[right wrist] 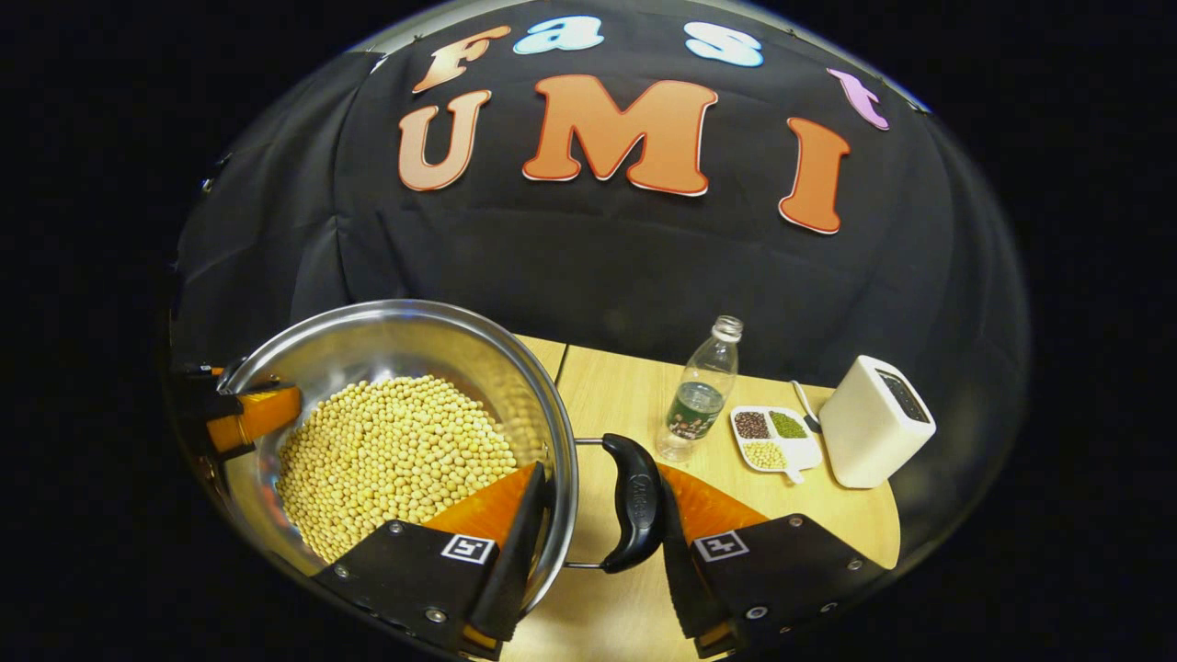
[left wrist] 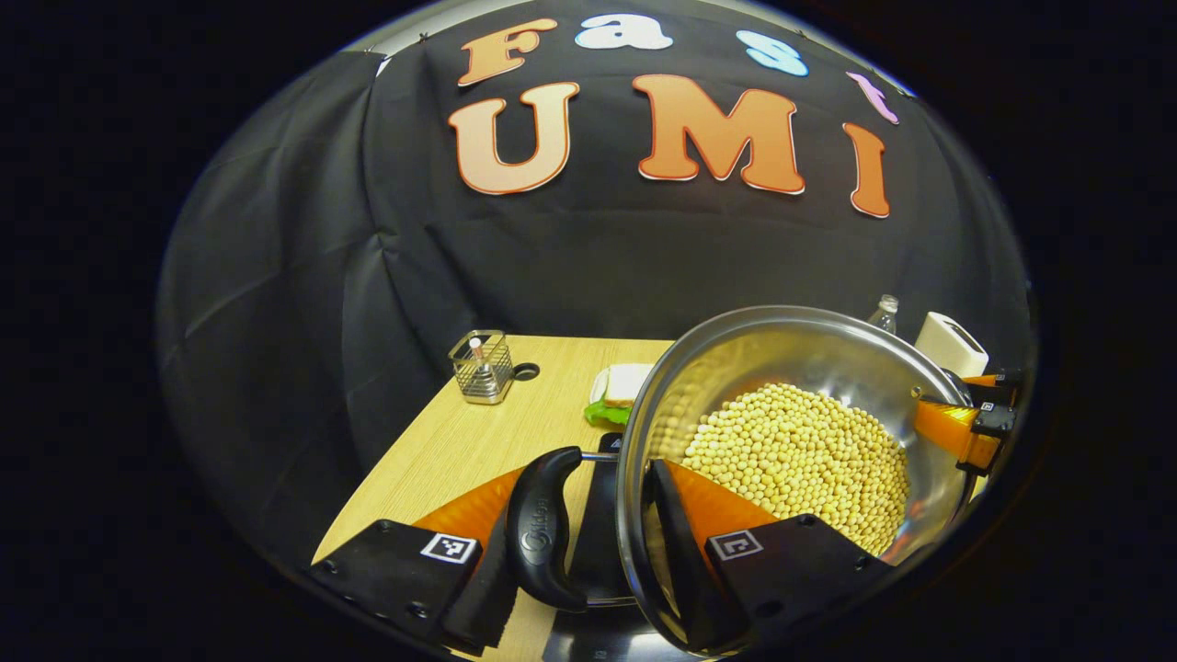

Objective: First push the handle of the pot to place it horizontally, then grasp the pot with both hands and set it on the induction cooktop.

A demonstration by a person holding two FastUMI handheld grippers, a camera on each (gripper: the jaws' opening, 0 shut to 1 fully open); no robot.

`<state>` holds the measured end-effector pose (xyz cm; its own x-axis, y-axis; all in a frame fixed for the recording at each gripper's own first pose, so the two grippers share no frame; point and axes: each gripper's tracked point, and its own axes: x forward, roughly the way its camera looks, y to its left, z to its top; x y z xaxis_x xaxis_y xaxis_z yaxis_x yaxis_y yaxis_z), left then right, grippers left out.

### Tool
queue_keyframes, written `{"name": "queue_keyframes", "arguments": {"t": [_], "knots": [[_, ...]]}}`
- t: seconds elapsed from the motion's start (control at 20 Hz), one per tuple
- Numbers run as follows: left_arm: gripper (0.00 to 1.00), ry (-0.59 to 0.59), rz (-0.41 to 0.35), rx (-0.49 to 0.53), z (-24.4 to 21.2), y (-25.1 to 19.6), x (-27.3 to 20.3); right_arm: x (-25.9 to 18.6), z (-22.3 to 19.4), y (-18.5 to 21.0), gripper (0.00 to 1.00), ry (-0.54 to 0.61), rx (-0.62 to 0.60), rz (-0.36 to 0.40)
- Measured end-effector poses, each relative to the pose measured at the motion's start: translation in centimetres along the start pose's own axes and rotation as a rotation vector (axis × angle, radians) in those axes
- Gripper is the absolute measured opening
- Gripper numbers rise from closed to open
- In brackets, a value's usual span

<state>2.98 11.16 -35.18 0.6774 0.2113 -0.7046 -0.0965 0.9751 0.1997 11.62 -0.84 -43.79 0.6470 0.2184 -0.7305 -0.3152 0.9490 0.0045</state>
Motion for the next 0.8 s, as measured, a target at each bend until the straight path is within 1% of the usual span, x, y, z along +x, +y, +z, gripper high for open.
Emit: {"name": "queue_keyframes", "arguments": {"t": [0.2, 0.5, 0.6, 0.65, 0.7, 0.8], "knots": [[0.77, 0.011, 0.008, -0.003, -0.8, 1.6, 0.7, 0.3, -0.1, 0.2, 0.64, 0.012, -0.009, 0.012], [0.77, 0.039, 0.007, -0.014, -2.1, 2.1, 2.0, 1.2, -1.0, 1.2, 0.65, 0.045, -0.002, 0.003], [0.77, 0.047, 0.011, -0.039, -2.6, 2.0, 2.8, 1.5, -1.2, 1.5, 0.65, 0.049, -0.013, -0.008], [0.74, 0.058, 0.009, -0.051, -3.2, 1.9, 3.2, 1.6, -1.4, 1.7, 0.65, 0.056, -0.018, -0.011], [0.77, 0.072, 0.003, -0.062, -3.6, 1.8, 3.7, 1.8, -1.4, 1.9, 0.65, 0.067, -0.016, -0.015], [0.78, 0.086, 0.0, -0.064, -4.2, 1.5, 4.3, 2.1, -1.4, 2.1, 0.65, 0.08, -0.013, -0.021]]}}
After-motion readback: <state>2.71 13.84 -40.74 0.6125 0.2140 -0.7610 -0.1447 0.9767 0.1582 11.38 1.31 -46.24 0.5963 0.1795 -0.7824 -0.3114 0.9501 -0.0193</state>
